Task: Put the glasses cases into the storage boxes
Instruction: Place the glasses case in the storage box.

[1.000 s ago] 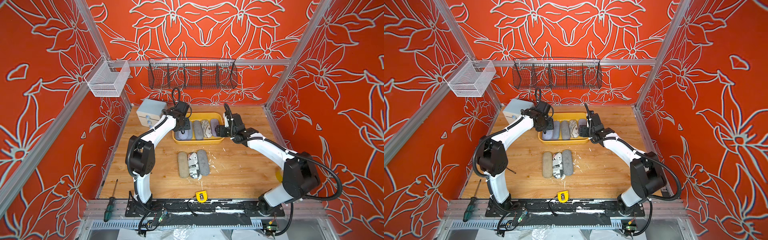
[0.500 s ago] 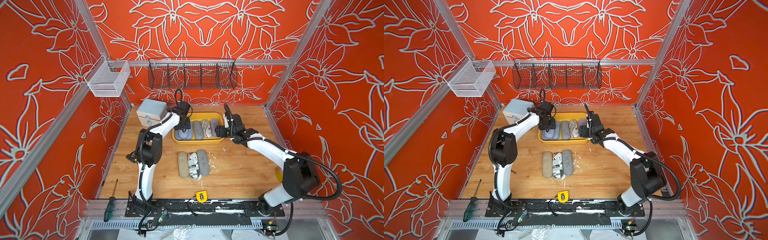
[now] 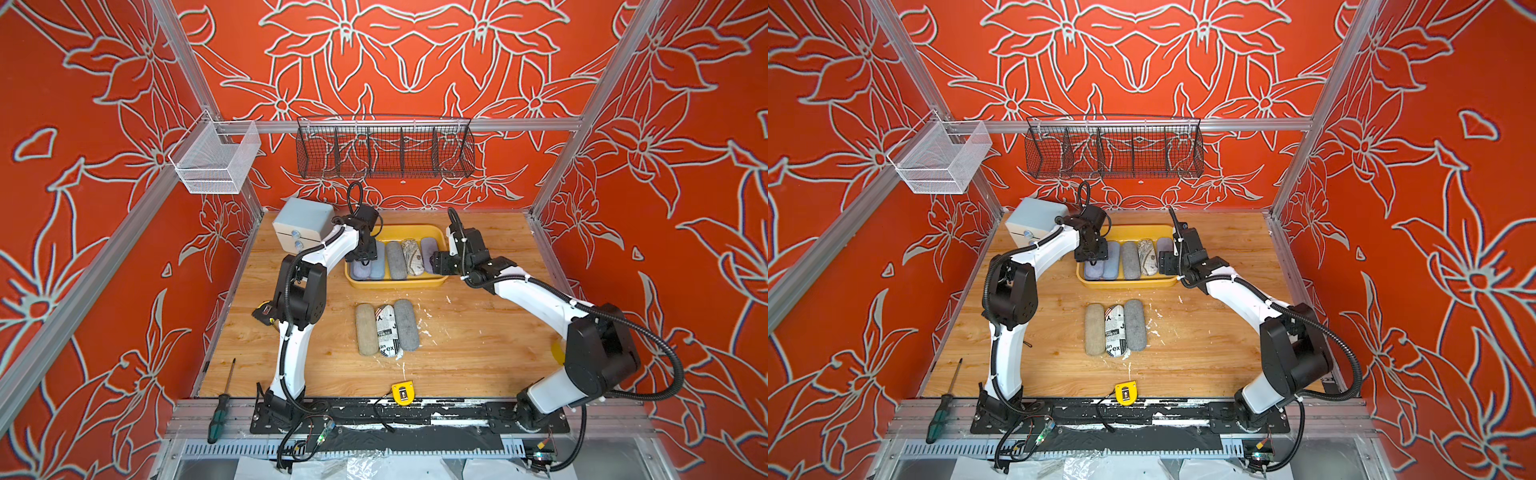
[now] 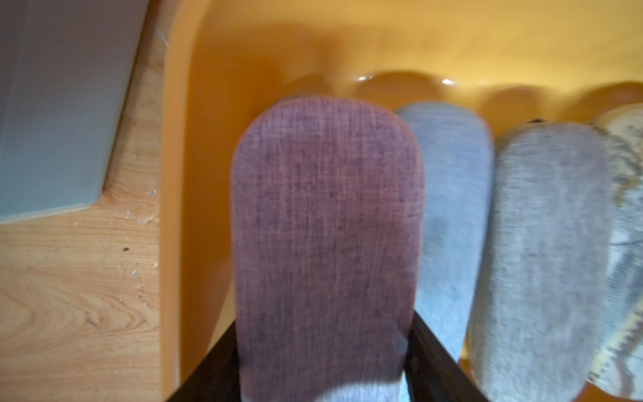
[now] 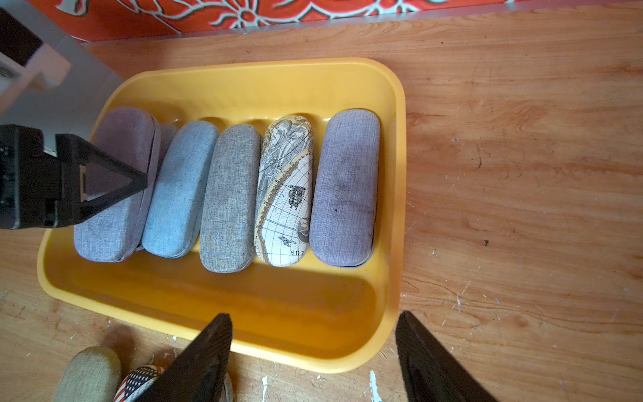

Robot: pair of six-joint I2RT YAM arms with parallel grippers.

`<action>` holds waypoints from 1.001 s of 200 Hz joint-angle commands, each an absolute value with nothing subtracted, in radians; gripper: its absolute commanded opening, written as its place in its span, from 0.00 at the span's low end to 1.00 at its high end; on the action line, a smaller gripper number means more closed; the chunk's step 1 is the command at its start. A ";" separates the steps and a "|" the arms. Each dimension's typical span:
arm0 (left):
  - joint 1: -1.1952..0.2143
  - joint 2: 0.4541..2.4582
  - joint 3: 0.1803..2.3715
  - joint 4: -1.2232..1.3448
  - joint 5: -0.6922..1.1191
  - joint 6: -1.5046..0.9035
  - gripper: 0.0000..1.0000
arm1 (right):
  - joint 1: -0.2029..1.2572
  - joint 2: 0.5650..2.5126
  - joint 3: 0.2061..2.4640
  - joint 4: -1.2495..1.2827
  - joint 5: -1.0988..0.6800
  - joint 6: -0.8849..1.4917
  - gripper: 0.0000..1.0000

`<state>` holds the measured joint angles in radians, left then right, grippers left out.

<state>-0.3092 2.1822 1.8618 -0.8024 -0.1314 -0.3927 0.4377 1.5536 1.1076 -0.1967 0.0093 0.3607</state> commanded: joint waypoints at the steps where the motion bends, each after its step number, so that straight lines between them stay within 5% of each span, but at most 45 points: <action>1: -0.301 2.194 1.893 -0.842 -0.138 -0.392 0.68 | 0.436 1.573 1.108 -0.187 0.004 0.371 0.76; 43: -0.301 2.136 1.891 -0.844 -0.121 -0.397 0.85 | 0.435 1.581 1.112 -0.184 -0.005 0.377 0.76; 114: -0.300 1.949 1.875 -0.841 0.019 -0.395 0.96 | 0.435 1.587 1.121 -0.190 -0.005 0.378 0.76; 200: -0.401 1.464 1.357 -0.716 -0.057 -0.554 0.99 | 0.435 1.587 1.121 -0.190 -0.017 0.387 0.76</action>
<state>-0.3553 1.5536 1.4895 -0.7204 -0.0082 -0.4923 0.4377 1.5764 1.1080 -0.1967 -0.0017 0.3717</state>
